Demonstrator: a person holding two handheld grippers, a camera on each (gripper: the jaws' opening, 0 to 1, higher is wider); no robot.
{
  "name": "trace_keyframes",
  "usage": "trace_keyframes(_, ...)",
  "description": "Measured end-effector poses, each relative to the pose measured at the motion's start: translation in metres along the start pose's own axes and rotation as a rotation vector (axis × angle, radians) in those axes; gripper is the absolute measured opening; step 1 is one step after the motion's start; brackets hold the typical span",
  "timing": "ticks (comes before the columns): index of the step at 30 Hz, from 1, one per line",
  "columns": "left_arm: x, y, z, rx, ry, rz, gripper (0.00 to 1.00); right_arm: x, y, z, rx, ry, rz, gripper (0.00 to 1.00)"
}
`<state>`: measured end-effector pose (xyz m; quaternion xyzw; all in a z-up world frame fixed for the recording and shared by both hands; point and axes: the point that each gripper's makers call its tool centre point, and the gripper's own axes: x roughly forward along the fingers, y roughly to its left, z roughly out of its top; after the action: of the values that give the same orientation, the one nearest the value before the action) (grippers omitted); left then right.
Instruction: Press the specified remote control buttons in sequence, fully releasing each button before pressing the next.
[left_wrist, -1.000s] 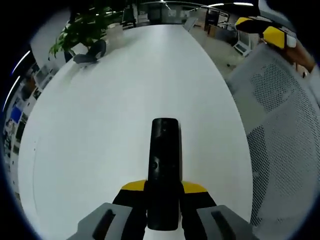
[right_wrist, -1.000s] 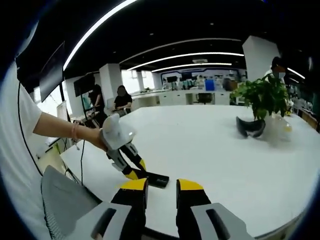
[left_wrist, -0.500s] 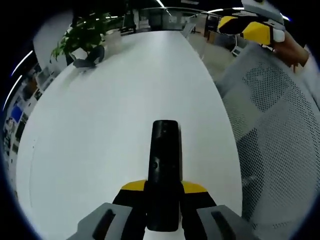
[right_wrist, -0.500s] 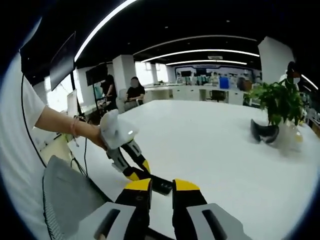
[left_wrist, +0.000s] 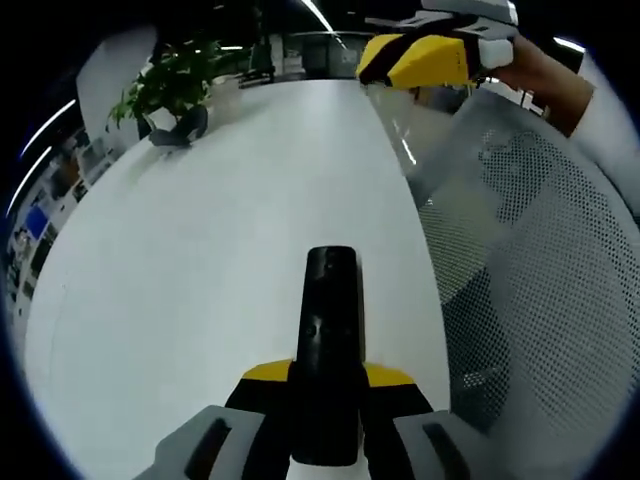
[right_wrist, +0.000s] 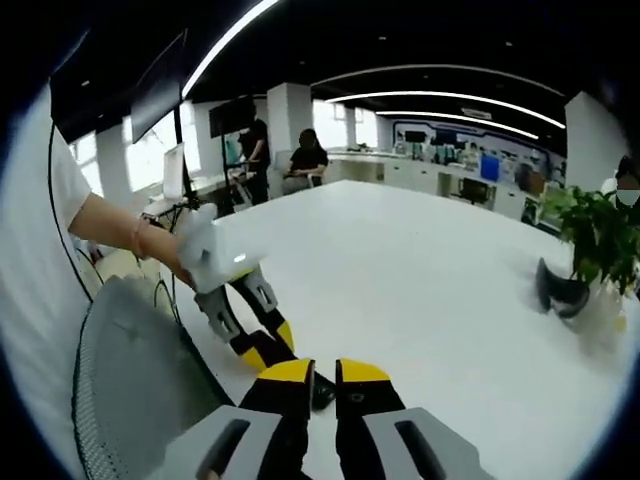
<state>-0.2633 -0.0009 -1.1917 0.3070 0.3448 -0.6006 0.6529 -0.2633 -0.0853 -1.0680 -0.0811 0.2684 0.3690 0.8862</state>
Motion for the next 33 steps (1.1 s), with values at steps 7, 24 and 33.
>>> trace_keyframes(7, 0.0, -0.013, -0.001, 0.006, -0.022, -0.007, 0.24, 0.025, 0.004, -0.014, -0.066, 0.079, 0.1, 0.03)
trace_keyframes(24, 0.003, -0.013, 0.004, -0.015, -0.002, 0.01, 0.24, 0.057, 0.011, -0.077, -0.358, 0.382, 0.292, 0.0)
trace_keyframes(33, 0.003, -0.014, 0.005, -0.022, -0.007, 0.014, 0.24, 0.064, 0.012, -0.095, -0.461, 0.465, 0.363, 0.0)
